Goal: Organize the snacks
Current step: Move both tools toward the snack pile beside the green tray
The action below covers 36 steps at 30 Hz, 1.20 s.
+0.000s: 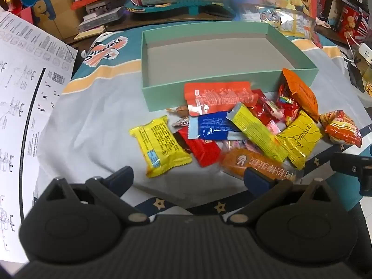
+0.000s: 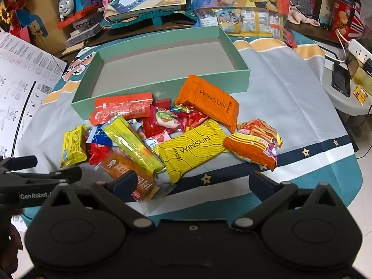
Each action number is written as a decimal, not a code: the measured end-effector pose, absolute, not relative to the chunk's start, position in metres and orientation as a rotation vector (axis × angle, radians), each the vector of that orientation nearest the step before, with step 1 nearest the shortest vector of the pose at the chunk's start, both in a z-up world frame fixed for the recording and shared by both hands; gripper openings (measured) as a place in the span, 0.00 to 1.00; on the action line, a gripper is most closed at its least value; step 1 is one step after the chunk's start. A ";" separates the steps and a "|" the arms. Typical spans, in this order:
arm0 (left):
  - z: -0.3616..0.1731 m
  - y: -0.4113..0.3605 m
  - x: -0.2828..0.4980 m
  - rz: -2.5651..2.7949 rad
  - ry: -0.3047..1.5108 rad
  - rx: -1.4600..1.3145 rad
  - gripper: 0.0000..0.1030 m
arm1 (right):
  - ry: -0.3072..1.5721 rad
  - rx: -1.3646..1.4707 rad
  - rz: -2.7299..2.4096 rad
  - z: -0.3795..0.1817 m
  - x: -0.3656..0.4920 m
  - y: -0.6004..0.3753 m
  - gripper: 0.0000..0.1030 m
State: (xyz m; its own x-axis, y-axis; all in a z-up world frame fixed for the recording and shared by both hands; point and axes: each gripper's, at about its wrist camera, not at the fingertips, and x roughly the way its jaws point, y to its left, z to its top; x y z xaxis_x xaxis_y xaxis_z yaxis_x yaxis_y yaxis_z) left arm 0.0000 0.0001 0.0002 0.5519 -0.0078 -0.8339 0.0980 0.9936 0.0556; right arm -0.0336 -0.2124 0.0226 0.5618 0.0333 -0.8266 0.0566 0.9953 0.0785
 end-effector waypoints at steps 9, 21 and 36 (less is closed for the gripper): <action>0.000 -0.004 -0.002 -0.075 0.996 0.104 1.00 | 0.972 0.096 -0.020 0.021 -0.033 -0.215 1.00; -0.003 -0.004 0.002 -0.060 1.021 0.093 1.00 | 0.978 0.130 -0.024 0.021 -0.035 -0.218 1.00; -0.004 -0.006 0.001 -0.059 1.030 0.099 1.00 | 0.976 0.152 -0.026 0.021 -0.035 -0.222 1.00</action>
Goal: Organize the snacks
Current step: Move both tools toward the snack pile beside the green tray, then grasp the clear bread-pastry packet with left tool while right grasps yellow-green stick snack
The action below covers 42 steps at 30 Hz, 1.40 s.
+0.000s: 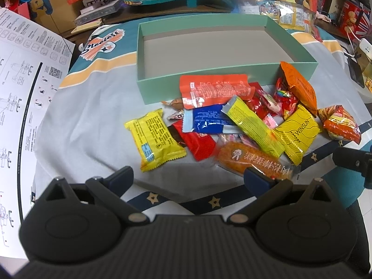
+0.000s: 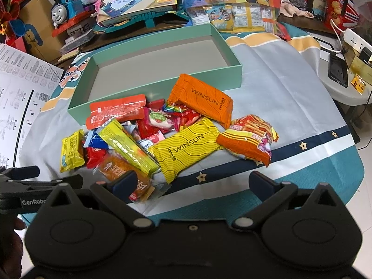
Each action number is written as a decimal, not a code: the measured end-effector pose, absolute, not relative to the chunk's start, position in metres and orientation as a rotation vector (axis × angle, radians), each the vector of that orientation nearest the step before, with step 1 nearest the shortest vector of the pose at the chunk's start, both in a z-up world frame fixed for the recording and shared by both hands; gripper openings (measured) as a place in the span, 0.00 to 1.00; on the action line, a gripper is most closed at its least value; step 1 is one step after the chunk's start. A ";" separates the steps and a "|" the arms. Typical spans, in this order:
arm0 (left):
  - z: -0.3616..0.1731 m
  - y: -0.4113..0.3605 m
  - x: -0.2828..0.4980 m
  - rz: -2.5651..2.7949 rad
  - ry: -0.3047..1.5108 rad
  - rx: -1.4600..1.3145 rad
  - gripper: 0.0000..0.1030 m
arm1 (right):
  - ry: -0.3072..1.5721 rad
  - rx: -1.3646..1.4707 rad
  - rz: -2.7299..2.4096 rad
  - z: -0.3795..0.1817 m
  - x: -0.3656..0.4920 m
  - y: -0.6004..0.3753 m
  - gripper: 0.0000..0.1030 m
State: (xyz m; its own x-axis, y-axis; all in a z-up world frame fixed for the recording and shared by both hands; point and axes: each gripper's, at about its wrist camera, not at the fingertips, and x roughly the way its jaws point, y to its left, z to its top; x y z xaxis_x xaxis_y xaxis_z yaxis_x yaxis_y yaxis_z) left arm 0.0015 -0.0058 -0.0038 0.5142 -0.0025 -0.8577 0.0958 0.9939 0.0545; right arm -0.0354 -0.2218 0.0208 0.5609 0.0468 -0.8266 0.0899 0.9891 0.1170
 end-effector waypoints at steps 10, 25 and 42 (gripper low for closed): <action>-0.007 -0.015 0.011 -0.089 1.067 0.074 1.00 | 0.924 0.199 -0.022 0.021 -0.037 -0.232 1.00; -0.041 -0.083 0.047 -0.135 1.163 0.045 1.00 | 0.910 0.314 -0.049 0.009 -0.035 -0.274 1.00; -0.045 -0.015 0.030 -0.076 1.162 0.032 1.00 | 0.897 0.302 0.151 -0.010 -0.015 -0.237 0.92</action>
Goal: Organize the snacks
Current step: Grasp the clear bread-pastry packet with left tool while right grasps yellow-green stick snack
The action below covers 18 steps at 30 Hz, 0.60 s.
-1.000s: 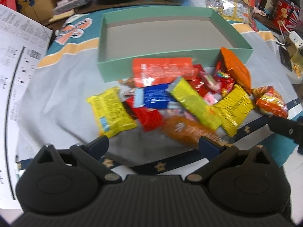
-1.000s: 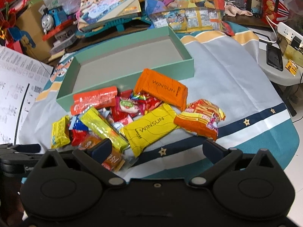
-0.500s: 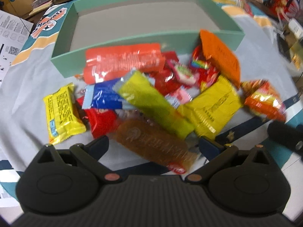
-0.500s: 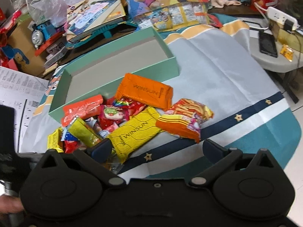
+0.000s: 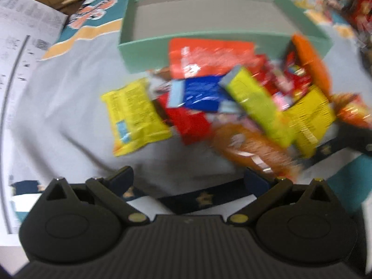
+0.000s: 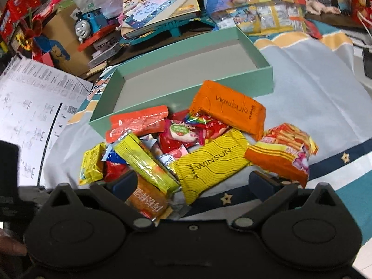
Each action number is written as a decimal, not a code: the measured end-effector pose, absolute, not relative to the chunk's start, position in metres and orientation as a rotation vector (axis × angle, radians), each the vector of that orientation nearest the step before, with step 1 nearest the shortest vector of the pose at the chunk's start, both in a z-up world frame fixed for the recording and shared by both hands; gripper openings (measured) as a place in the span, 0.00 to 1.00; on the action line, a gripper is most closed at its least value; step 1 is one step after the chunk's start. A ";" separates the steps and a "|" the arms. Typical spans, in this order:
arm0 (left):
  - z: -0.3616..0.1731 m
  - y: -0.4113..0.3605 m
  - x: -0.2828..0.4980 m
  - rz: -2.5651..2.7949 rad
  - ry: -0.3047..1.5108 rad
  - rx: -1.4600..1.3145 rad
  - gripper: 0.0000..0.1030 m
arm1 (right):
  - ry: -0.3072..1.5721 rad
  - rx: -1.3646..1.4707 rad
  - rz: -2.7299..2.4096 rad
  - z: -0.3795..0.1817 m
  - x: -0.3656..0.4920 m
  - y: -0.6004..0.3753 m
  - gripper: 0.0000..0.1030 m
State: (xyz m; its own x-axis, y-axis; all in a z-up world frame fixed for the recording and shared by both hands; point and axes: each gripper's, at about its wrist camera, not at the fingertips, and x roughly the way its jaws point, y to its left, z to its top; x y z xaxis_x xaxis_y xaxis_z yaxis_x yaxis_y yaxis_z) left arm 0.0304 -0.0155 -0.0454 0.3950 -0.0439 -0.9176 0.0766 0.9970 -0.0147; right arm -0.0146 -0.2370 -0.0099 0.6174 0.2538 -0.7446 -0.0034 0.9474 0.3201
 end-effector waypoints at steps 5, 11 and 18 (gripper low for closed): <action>-0.039 -0.030 0.029 -0.179 1.144 0.005 1.00 | 0.959 0.484 0.266 -0.028 -0.001 -0.245 0.56; -0.046 -0.019 0.029 -0.139 1.157 -0.028 0.99 | 1.110 0.582 0.342 -0.058 0.017 -0.234 0.54; -0.048 -0.006 0.025 -0.116 1.170 -0.086 1.00 | 1.097 0.614 0.368 -0.045 0.012 -0.233 0.50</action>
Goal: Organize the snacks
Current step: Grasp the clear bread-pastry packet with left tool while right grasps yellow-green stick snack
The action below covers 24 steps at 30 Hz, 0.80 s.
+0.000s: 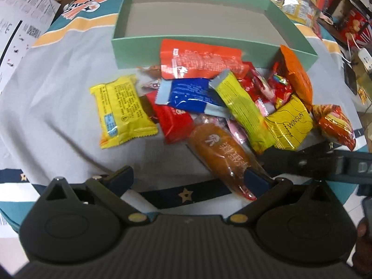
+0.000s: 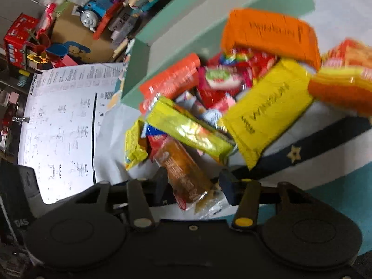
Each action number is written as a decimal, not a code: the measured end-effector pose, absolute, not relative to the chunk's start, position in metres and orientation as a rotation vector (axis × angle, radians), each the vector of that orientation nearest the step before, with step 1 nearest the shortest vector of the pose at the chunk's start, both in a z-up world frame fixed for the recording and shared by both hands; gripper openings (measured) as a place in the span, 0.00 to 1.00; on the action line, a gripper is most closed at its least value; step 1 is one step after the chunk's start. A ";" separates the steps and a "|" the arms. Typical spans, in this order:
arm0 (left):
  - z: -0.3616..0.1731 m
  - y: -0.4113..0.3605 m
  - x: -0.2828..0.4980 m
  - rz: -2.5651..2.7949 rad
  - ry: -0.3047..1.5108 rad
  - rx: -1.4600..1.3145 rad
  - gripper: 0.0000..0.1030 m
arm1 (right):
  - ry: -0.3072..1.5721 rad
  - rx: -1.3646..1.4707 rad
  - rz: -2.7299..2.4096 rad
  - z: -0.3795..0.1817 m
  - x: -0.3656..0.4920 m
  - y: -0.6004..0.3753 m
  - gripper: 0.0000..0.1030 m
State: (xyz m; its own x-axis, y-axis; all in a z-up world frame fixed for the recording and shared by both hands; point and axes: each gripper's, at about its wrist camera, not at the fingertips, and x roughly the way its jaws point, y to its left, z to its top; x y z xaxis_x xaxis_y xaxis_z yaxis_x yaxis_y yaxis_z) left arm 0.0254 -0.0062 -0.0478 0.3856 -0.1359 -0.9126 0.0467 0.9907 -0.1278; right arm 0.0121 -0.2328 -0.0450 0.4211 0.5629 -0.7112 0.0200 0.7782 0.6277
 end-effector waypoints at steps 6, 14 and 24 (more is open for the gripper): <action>-0.052 -0.038 0.038 -0.143 1.180 -0.097 1.00 | 0.953 0.483 0.240 -0.019 0.002 -0.247 0.50; -0.066 -0.051 0.031 -0.171 1.174 0.051 0.49 | 0.952 0.399 0.250 -0.026 0.004 -0.236 0.50; -0.065 0.013 0.019 -0.145 1.166 -0.036 0.64 | 0.919 0.052 0.363 -0.031 0.022 -0.162 0.50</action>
